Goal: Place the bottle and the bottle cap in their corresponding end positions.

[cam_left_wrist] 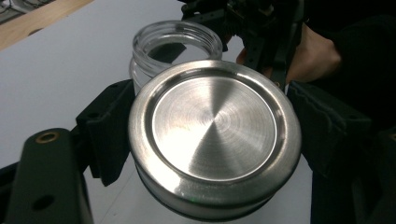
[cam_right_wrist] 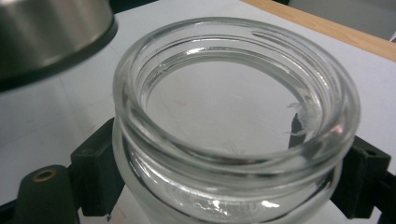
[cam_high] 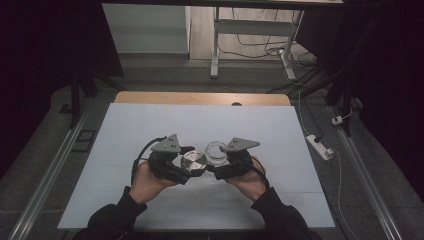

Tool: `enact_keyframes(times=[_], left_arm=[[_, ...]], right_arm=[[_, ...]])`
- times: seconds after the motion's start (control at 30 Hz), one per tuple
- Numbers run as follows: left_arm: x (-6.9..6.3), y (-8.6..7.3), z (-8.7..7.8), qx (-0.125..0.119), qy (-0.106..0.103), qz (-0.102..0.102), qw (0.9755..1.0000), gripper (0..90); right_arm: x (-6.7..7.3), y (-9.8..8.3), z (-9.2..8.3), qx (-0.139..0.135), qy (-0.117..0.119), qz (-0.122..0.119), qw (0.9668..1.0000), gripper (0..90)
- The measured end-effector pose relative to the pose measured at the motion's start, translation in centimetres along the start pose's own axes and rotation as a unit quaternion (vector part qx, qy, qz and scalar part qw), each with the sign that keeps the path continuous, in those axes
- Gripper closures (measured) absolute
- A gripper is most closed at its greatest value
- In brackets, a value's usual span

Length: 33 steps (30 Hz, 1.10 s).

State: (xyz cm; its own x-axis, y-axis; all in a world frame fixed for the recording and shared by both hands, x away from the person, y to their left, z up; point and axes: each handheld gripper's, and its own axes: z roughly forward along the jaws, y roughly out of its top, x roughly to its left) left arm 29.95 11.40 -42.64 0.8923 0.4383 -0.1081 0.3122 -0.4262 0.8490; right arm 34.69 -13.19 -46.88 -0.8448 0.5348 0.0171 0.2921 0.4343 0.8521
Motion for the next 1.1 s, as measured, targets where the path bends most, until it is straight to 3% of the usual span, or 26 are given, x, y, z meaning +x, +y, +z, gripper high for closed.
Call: enact_keyframes(times=[0.63, 1.1], left_arm=[[-0.8, -1.4, 1.2, -0.001, -0.006, 0.007, 1.0000, 20.6], [-1.1, -2.8, 3.1, 0.013, -0.005, 0.011, 0.9998, 20.6]], right_arm=[[-1.6, 0.8, 1.1, -0.001, -0.010, 0.004, 0.9999, 14.5], [-2.8, 1.7, 2.5, 0.002, -0.022, 0.008, 0.9997, 14.5]])
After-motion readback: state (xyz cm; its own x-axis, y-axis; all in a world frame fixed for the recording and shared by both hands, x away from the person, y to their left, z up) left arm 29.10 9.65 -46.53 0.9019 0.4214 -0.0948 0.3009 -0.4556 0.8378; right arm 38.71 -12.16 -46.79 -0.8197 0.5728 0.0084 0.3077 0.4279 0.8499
